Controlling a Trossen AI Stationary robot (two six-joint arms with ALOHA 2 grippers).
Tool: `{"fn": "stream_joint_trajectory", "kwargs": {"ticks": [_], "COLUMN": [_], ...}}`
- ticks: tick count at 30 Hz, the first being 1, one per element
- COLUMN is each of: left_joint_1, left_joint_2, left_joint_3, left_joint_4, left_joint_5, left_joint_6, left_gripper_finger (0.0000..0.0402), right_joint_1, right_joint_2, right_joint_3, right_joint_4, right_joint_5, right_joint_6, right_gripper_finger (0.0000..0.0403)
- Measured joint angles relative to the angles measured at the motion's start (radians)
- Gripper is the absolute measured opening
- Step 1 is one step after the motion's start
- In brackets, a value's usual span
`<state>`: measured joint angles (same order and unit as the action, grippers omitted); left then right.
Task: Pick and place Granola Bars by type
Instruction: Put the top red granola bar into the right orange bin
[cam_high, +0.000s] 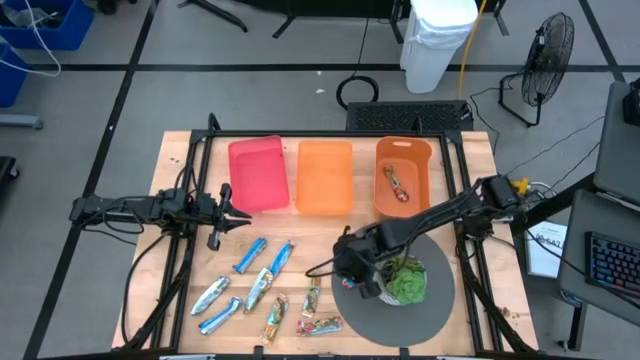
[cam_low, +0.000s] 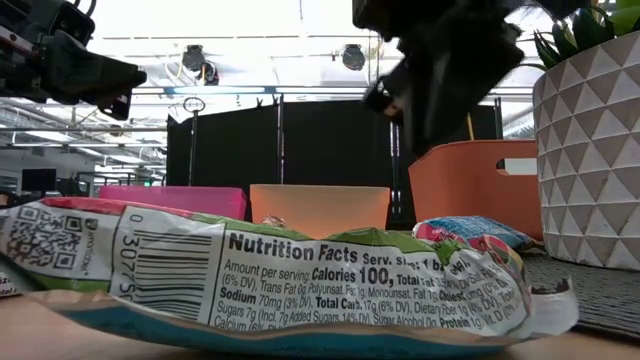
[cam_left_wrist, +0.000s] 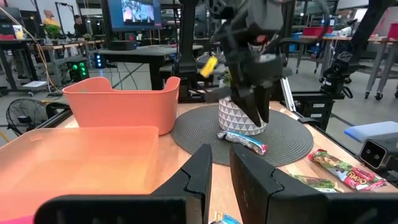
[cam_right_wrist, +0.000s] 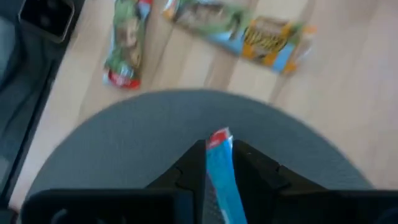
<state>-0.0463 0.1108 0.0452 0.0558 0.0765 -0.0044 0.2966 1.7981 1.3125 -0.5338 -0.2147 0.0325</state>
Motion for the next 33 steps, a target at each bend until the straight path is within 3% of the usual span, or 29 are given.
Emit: {"fn": "stream_joint_trajectory", "kwargs": {"ticks": [6, 17, 33], "left_joint_1": [0.000, 0.000, 0.000], "left_joint_2": [0.000, 0.000, 0.000], "left_joint_3": [0.000, 0.000, 0.000], "left_joint_4": [-0.001, -0.001, 0.000], "left_joint_5": [0.000, 0.000, 0.000], "left_joint_6": [0.000, 0.000, 0.000], "left_gripper_finger": [0.0063, 0.0063, 0.0063], "right_joint_1": [-0.005, -0.027, -0.038], "right_joint_2": [0.033, 0.035, 0.155], "right_joint_3": [0.000, 0.000, -0.001], "right_joint_4": [-0.055, -0.041, -0.051], "right_joint_5": [-0.027, -0.026, -0.078], "right_joint_6": [-0.086, -0.181, -0.259], "right_gripper_finger": [0.0006, 0.0001, 0.0000]}}
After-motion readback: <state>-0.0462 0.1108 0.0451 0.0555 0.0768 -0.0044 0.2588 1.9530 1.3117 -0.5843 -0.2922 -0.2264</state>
